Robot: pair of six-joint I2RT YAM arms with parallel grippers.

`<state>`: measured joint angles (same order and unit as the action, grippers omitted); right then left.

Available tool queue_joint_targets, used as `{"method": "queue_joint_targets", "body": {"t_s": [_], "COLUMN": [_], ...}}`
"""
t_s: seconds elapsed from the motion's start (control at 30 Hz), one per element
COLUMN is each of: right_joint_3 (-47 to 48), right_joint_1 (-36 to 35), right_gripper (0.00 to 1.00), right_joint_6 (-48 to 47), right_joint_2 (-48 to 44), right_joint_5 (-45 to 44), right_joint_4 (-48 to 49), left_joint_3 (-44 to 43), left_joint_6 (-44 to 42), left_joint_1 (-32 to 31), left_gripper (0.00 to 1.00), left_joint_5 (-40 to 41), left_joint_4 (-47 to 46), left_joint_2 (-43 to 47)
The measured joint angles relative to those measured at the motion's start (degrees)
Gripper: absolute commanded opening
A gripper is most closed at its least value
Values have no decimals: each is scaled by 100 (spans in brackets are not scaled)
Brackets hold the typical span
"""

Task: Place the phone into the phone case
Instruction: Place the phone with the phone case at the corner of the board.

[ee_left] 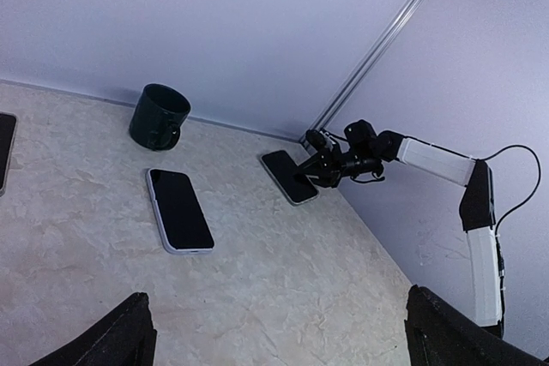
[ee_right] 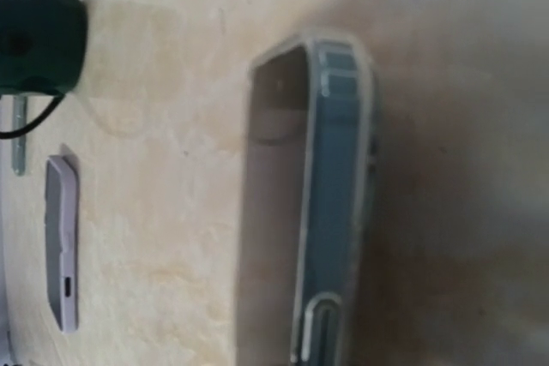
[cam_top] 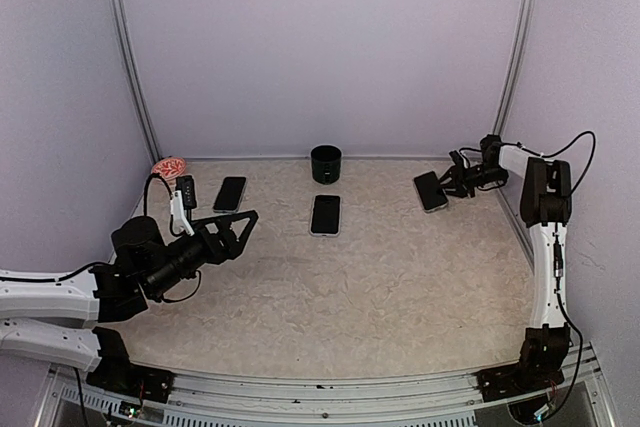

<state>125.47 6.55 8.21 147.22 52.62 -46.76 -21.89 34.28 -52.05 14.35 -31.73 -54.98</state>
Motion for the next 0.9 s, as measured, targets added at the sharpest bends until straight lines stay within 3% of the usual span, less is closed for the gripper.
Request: {"method": "queue_joint_targets", "body": {"t_s": [0.67,0.8,0.9], "right_joint_3": [-212,-245,-256], "right_joint_1": [-81,-114,-140], "right_gripper": [41,49,62], "right_joint_6": [-168,-216,-258], "right_joint_2": [-114,-175,-258], "right_joint_5": [-651,-791,-929], "right_joint_4": [-173,-223,-280], "left_joint_3": [0,0,0], "left_joint_6": [0,0,-2], "left_joint_1": [2,2,2], "left_gripper": [99,99,99], "left_joint_5": [-9,-11,-11], "left_joint_4": [-94,-98,-96], "left_joint_2": [-24,-7,17]}}
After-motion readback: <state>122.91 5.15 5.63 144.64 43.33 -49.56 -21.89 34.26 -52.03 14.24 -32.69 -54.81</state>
